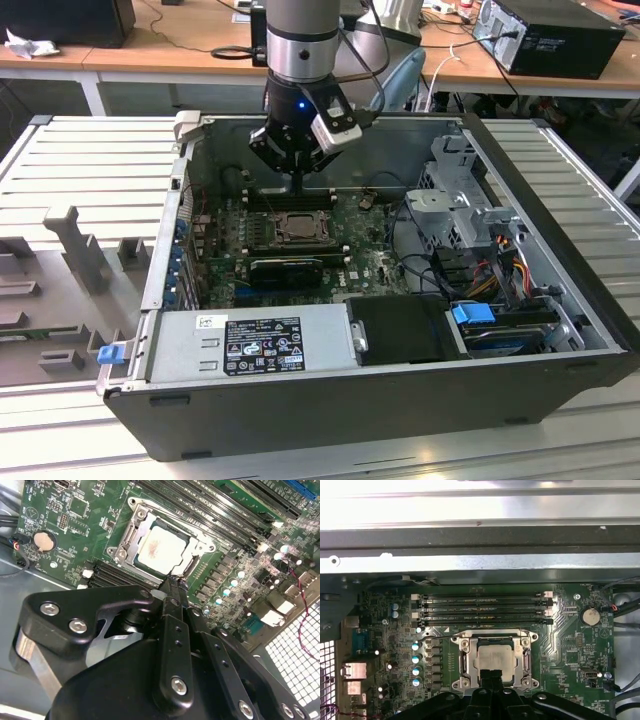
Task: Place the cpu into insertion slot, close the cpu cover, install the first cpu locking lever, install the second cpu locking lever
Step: 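Install the first cpu locking lever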
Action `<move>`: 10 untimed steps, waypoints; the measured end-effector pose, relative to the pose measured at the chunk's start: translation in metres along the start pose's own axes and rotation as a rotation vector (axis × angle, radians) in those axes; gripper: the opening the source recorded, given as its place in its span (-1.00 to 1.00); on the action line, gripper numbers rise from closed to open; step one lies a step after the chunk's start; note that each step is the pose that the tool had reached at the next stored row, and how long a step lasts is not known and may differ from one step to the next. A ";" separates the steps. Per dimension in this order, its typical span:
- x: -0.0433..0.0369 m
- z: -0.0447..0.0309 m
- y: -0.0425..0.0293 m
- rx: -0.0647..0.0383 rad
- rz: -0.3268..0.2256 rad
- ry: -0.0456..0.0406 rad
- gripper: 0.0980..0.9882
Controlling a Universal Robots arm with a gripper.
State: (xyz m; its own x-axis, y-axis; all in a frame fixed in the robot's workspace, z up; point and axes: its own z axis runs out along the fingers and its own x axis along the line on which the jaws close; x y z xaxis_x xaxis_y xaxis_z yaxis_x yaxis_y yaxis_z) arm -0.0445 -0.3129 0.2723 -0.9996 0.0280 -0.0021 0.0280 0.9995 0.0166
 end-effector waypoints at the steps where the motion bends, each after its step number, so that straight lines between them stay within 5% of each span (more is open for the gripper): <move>1: 0.0008 0.0002 0.0000 0.000 0.000 0.0001 -0.98; 10: 0.0234 0.0031 -0.0006 0.000 -0.016 0.0003 -0.98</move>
State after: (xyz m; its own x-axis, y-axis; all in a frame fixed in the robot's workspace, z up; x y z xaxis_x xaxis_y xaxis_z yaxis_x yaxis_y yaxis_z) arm -0.0679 -0.3129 0.2691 -0.9999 0.0116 -0.0021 0.0116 0.9998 0.0168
